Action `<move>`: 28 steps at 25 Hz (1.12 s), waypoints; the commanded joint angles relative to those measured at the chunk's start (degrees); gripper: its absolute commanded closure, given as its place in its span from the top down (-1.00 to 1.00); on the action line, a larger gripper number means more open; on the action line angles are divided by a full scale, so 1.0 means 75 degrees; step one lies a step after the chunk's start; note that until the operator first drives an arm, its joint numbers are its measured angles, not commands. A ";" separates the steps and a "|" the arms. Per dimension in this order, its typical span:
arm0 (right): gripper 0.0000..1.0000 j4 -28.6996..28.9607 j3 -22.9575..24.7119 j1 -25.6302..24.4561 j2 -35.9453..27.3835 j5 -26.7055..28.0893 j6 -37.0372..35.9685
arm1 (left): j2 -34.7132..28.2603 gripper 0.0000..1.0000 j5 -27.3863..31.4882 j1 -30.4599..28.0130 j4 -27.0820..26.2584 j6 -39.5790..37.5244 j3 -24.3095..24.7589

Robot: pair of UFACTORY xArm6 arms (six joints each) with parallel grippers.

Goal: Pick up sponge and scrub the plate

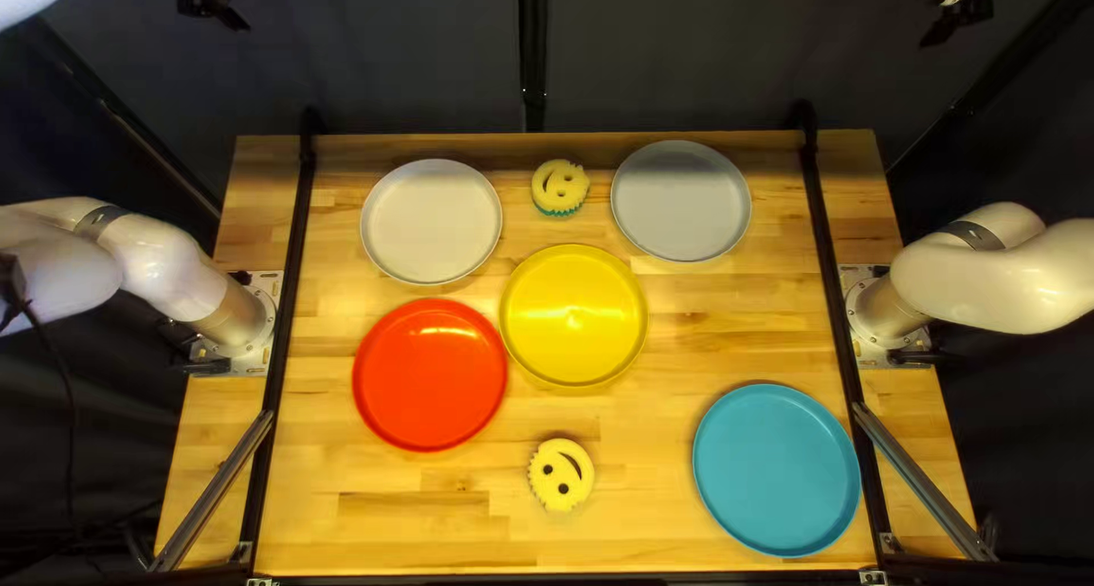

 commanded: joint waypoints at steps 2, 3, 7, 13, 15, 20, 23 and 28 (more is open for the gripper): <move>1.00 0.0220 0.0601 0.0963 0.0473 -0.1233 0.0634 | 0.0000 1.00 0.0000 0.0000 0.0000 0.0000 0.0000; 1.00 0.0231 0.0789 0.1256 0.0597 -0.1671 0.0828 | 0.0000 1.00 0.0000 0.0000 0.0000 0.0000 0.0000; 1.00 0.0104 0.1184 0.2024 0.1004 -0.2855 0.1449 | 0.0000 1.00 0.0000 0.0000 0.0000 0.0000 0.0000; 1.00 -0.0125 0.1216 0.3004 0.2363 -0.4798 0.2282 | 0.0000 1.00 0.0000 0.0000 0.0000 0.0000 0.0000; 1.00 -0.0087 0.1015 0.3120 0.2863 -0.5216 0.2263 | 0.0000 1.00 0.0000 0.0000 0.0000 0.0000 0.0000; 1.00 -0.0020 0.0882 0.3269 0.3228 -0.5481 0.2158 | 0.0000 1.00 0.0000 0.0000 0.0000 0.0000 0.0000; 1.00 -0.0020 0.0882 0.3269 0.3228 -0.5481 0.2158 | 0.0000 1.00 0.0000 0.0000 0.0000 0.0000 0.0000; 1.00 -0.0032 0.0923 0.3223 0.3176 -0.5444 0.2063 | 0.0000 1.00 0.0000 0.0000 0.0000 0.0000 0.0000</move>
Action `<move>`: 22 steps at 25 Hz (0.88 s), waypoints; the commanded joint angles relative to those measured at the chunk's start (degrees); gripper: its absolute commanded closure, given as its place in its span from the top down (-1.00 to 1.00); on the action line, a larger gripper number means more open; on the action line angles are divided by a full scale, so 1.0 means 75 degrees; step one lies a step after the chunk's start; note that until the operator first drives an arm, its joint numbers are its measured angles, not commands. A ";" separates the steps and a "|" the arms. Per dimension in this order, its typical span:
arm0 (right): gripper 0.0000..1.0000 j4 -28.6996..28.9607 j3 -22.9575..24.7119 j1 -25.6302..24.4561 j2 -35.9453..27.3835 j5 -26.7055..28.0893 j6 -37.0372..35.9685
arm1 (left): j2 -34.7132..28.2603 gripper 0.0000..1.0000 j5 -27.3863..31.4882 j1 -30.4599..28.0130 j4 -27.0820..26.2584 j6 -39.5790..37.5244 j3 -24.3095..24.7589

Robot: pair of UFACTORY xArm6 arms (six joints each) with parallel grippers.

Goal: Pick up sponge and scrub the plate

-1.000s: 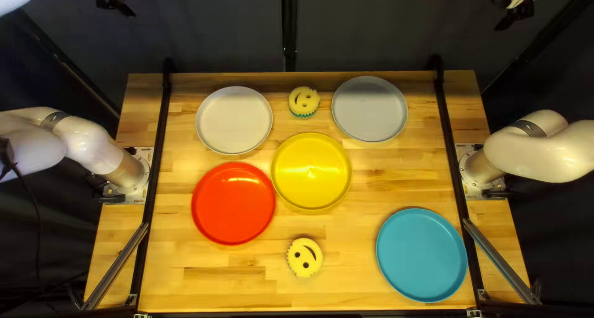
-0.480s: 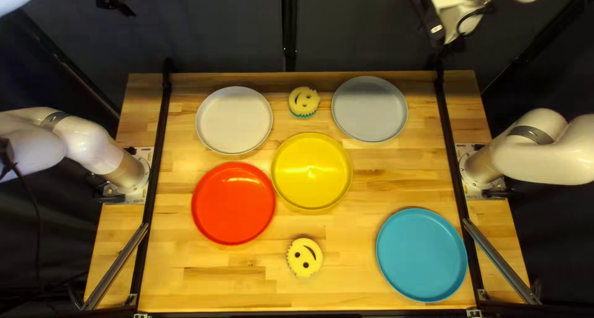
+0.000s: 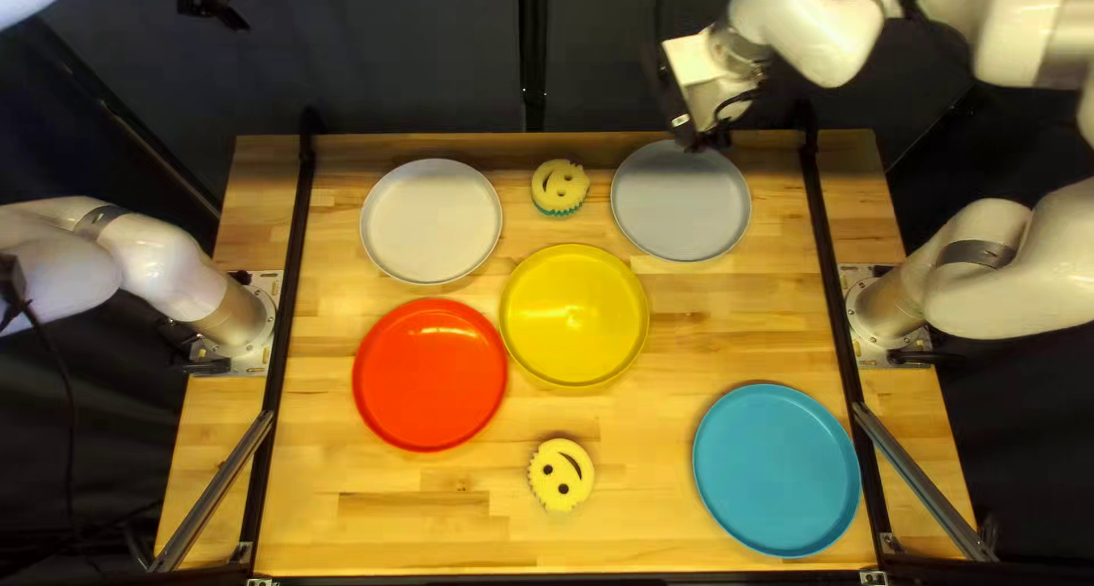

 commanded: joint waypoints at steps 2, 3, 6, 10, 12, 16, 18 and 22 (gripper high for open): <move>1.00 0.0039 0.0008 -0.0078 0.0054 0.0004 -0.0240 | 0.0000 1.00 0.0000 0.0000 0.0000 0.0000 0.0000; 1.00 0.0086 -0.0012 -0.0016 0.0278 -0.0195 -0.0328 | 0.0000 1.00 0.0000 0.0000 0.0000 0.0000 0.0000; 1.00 0.0248 -0.0251 0.0148 0.1016 -0.0675 -0.0627 | 0.0000 1.00 0.0000 0.0000 0.0000 0.0000 0.0000; 1.00 0.0736 -0.1071 0.0212 0.2296 -0.0901 -0.1445 | 0.0000 1.00 0.0000 0.0000 0.0000 0.0000 0.0000; 1.00 0.0921 -0.1439 0.0179 0.2693 -0.0755 -0.1605 | 0.0000 1.00 0.0000 0.0000 0.0000 0.0000 0.0000; 1.00 0.1217 -0.2334 -0.0015 0.3426 -0.0144 -0.1221 | 0.0000 1.00 0.0000 0.0000 0.0000 0.0000 0.0000; 1.00 0.1329 -0.2508 -0.0135 0.3582 0.0002 -0.0859 | 0.0000 1.00 0.0000 0.0000 0.0000 0.0000 0.0000; 1.00 0.1396 -0.2495 -0.0326 0.3653 -0.0007 -0.0250 | 0.0000 1.00 0.0000 0.0000 0.0000 0.0000 0.0000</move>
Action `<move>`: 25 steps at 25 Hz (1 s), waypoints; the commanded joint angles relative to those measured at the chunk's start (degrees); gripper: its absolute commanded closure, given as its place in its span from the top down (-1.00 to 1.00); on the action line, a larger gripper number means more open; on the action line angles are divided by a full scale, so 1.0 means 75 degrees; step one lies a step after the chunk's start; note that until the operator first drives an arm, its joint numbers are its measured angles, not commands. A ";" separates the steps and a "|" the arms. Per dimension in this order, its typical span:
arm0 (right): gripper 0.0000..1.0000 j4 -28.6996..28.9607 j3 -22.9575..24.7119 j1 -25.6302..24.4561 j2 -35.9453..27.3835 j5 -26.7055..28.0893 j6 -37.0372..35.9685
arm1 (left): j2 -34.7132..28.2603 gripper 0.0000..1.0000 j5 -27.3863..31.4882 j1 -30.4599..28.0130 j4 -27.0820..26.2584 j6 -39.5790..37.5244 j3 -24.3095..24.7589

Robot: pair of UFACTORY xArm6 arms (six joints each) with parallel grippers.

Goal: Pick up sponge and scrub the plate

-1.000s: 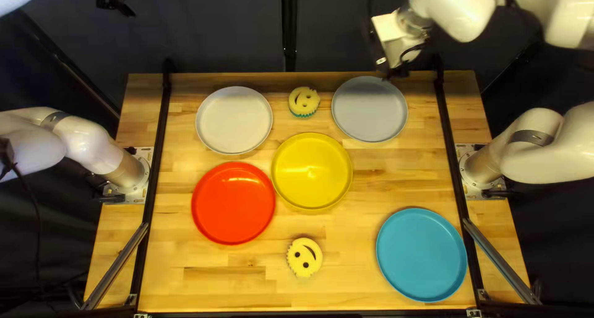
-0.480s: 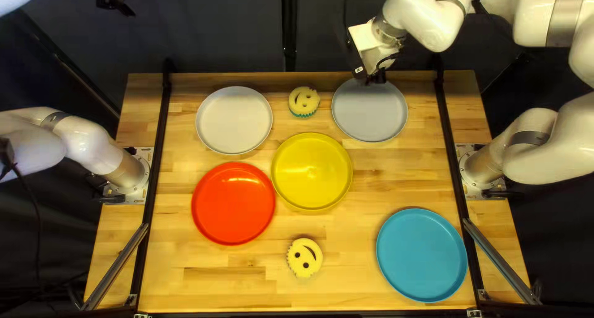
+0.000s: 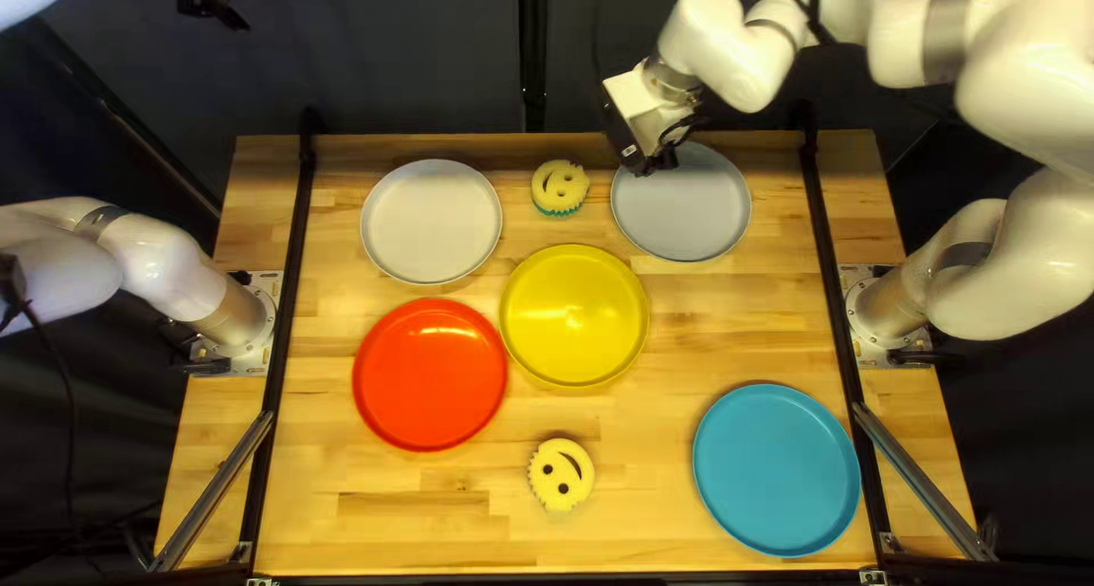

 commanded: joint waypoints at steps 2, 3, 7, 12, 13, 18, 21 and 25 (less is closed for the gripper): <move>1.00 0.0060 0.0053 -0.0200 0.0086 -0.0078 0.0803 | 0.0000 1.00 0.0000 0.0000 0.0000 0.0000 0.0000; 1.00 0.0030 0.0113 -0.0208 0.0119 -0.0206 0.0993 | 0.0000 1.00 0.0000 0.0000 0.0000 0.0000 0.0000; 1.00 -0.0005 0.0102 -0.0150 0.0336 -0.0483 0.1323 | 0.0000 1.00 0.0000 0.0000 0.0000 0.0000 0.0000; 1.00 -0.0089 -0.0583 -0.0125 0.0973 -0.0260 0.1673 | 0.0000 1.00 0.0000 0.0000 0.0000 0.0000 0.0000; 1.00 -0.0081 -0.0807 -0.0121 0.1129 -0.0104 0.1723 | 0.0000 1.00 0.0000 0.0000 0.0000 0.0000 0.0000; 1.00 -0.0038 -0.1182 -0.0039 0.1303 0.0231 0.1572 | 0.0000 1.00 0.0000 0.0000 0.0000 0.0000 0.0000; 1.00 -0.0038 -0.1182 -0.0039 0.1303 0.0231 0.1572 | 0.0000 1.00 0.0000 0.0000 0.0000 0.0000 0.0000; 1.00 -0.0038 -0.1182 -0.0039 0.1303 0.0231 0.1572 | 0.0000 1.00 0.0000 0.0000 0.0000 0.0000 0.0000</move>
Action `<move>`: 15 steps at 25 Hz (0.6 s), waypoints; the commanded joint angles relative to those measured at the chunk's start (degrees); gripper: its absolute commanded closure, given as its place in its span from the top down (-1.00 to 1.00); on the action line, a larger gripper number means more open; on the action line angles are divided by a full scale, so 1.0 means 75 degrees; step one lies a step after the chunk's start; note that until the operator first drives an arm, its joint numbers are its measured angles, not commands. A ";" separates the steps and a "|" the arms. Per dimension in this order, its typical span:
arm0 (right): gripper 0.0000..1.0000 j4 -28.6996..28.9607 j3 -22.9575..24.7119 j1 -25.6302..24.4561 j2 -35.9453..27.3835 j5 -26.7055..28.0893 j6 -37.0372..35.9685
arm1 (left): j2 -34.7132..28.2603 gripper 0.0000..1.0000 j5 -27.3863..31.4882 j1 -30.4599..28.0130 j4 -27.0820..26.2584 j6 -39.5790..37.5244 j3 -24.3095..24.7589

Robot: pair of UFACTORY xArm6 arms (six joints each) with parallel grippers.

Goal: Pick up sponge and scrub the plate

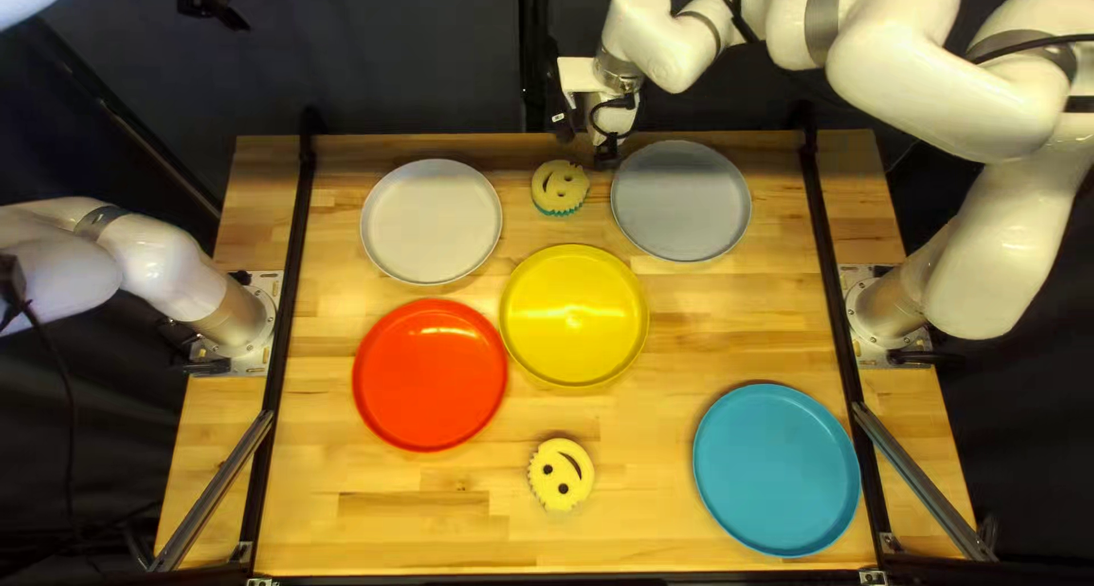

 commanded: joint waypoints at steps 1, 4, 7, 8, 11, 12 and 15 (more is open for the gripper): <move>1.00 -0.0011 0.0069 -0.0007 -0.0055 -0.0016 -0.0032 | 0.0000 1.00 0.0000 0.0000 0.0000 0.0000 0.0000; 1.00 -0.0098 -0.0447 0.0047 0.0412 0.0129 -0.0060 | 0.0000 1.00 0.0000 0.0000 0.0000 0.0000 0.0000; 1.00 -0.0156 -0.0978 0.0065 0.0863 0.0334 -0.0087 | 0.0000 1.00 0.0000 0.0000 0.0000 0.0000 0.0000; 1.00 -0.0170 -0.1214 0.0055 0.1056 0.0427 -0.0106 | 0.0000 1.00 0.0000 0.0000 0.0000 0.0000 0.0000; 1.00 -0.0171 -0.1704 0.0006 0.1450 0.0623 -0.0186 | 0.0000 1.00 0.0000 0.0000 0.0000 0.0000 0.0000; 1.00 -0.0168 -0.1802 -0.0003 0.1525 0.0664 -0.0207 | 0.0000 1.00 0.0000 0.0000 0.0000 0.0000 0.0000; 1.00 -0.0172 -0.2263 -0.0025 0.1859 0.0889 -0.0277 | 0.0000 1.00 0.0000 0.0000 0.0000 0.0000 0.0000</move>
